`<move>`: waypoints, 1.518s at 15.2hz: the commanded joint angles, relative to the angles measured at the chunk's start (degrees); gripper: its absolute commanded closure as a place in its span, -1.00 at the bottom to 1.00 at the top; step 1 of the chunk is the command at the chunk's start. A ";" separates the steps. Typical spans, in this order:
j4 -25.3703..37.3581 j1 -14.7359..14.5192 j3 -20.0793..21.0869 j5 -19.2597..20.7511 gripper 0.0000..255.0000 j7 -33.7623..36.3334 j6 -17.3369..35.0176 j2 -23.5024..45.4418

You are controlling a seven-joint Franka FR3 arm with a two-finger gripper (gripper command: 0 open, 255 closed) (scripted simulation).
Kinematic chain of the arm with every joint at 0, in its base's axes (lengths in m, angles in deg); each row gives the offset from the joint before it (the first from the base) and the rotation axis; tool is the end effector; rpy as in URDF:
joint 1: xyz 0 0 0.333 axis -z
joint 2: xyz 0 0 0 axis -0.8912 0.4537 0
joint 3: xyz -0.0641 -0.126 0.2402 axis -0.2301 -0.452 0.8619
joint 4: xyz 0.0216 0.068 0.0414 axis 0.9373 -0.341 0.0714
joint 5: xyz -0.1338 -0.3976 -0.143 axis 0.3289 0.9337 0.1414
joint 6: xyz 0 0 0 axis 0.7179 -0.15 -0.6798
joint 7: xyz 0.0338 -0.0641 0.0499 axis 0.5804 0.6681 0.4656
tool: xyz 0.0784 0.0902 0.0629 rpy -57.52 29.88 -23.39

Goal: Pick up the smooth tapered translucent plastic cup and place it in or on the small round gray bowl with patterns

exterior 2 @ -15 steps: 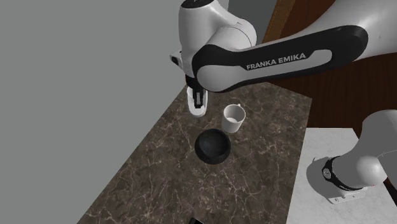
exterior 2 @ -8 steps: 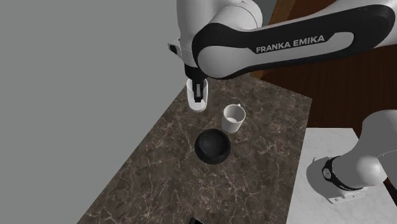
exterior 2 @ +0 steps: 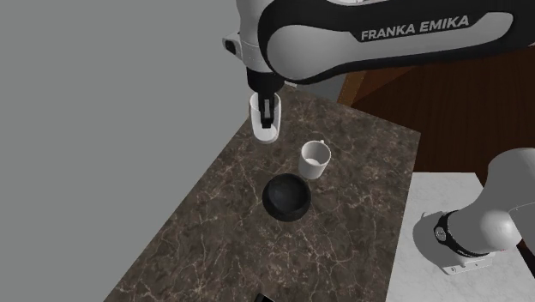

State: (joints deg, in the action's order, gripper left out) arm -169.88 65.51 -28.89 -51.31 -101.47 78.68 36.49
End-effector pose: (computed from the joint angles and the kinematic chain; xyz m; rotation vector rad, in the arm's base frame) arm 0.5886 -0.2412 0.4132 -3.1123 -0.0836 -0.0031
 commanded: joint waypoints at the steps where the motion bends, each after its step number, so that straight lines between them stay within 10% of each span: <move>1: 1.51 0.01 -0.02 0.09 1.00 0.10 -1.65 -0.16; 8: 6.25 0.08 -0.09 0.22 1.00 0.30 -6.55 -0.34; 23: -9.72 -8.11 9.91 4.74 1.00 19.50 -8.65 -19.54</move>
State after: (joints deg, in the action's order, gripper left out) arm -179.24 57.64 -19.40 -46.59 -82.74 70.14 17.42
